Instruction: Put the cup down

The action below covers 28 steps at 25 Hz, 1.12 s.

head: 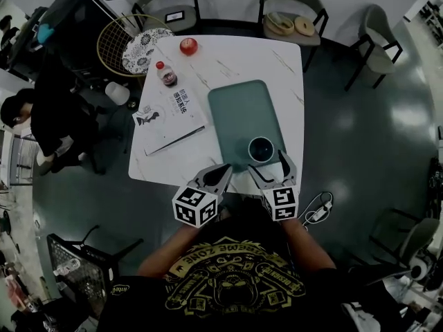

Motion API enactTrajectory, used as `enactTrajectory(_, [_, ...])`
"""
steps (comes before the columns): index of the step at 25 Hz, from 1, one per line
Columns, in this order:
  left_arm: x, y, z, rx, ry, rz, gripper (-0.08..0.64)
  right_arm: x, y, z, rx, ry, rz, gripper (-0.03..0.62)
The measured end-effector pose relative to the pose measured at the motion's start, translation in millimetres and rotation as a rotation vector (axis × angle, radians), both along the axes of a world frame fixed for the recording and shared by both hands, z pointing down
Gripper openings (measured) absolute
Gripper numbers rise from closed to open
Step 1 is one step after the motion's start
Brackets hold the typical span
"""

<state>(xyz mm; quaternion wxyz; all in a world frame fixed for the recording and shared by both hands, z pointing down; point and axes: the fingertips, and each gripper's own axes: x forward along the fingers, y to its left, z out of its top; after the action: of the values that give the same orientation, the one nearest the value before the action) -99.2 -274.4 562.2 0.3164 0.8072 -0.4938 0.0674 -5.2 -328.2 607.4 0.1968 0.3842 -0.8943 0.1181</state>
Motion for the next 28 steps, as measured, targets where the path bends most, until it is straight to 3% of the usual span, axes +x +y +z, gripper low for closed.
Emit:
enactTrajectory(6, [11.3, 16.0, -5.2, 0.027, -0.005, 0.088, 0.011, 10.8, 33.3, -24.6, -0.006, -0.029, 0.052, 0.416])
enactTrajectory(13, [32.6, 47.9, 1.9, -0.043, 0.031, 0.28, 0.011, 6.8, 76.5, -49.2, -0.019, -0.055, 0.042, 0.224])
enactTrajectory(22, [40.5, 86.2, -8.5, 0.027, -0.009, 0.305, 0.011, 5.5, 115.4, -72.3, 0.012, -0.046, 0.067, 0.037])
enactTrajectory(28, [41.0, 120.5, -5.3, 0.022, 0.081, 0.312, 0.011, 6.3, 139.6, -77.7, 0.006, -0.032, 0.078, 0.008])
